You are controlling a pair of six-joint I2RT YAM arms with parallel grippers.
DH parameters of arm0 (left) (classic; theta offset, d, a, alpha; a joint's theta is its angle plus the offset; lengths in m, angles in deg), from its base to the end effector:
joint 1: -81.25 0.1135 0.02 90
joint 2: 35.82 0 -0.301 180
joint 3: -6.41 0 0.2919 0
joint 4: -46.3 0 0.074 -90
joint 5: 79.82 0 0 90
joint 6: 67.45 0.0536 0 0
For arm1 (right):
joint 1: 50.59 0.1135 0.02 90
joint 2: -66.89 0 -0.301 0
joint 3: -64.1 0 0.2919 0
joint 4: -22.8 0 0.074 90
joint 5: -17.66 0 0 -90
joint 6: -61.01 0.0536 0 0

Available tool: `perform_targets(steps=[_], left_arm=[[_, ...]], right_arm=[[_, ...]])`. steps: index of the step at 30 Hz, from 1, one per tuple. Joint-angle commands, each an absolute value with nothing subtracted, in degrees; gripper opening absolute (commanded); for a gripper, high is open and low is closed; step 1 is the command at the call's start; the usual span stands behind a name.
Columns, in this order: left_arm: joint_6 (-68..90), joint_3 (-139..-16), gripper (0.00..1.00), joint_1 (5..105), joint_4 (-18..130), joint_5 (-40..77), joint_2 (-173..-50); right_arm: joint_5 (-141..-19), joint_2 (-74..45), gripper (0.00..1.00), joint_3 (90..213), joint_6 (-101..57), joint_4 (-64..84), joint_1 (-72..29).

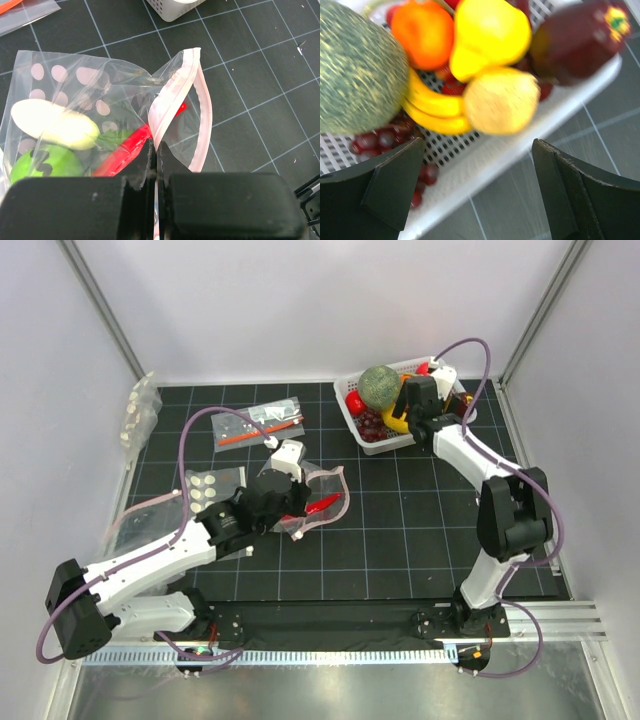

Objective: Place the food in the zip-top bag and seal the zipper
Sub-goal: Pick up the fake fruit from the bin.

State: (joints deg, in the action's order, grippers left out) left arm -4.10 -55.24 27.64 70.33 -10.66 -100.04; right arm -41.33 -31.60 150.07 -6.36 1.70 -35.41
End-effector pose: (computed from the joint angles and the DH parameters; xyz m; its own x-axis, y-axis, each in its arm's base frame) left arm 0.1884 -0.2235 0.3159 -0.4902 -0.0414 -0.8706 0.3846 0.8861 -0.2587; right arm 0.4408 0.0910 0.2815 -0.4203 0.2277 -0.8784 0.3806 0.9230 0.0571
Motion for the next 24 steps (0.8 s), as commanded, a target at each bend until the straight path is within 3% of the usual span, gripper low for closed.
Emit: perform_targets(steps=[1,11,24], left_arm=[[-5.0,-55.3,0.00,27.8,66.9,-10.0,-99.1],[-5.4,-54.9,0.00,27.8,66.8,-9.9,-98.5],[-5.6,-55.2,0.00,27.8,66.8,-9.1,-99.1]], right_arm=[[-42.4,-35.0,0.96,156.6,-10.0,5.3,-36.4],[-36.4,-44.9,0.98,165.4,-12.3,2.9,-38.3],[-33.1,-48.9,0.99,165.3,-11.1,2.4,-38.4]])
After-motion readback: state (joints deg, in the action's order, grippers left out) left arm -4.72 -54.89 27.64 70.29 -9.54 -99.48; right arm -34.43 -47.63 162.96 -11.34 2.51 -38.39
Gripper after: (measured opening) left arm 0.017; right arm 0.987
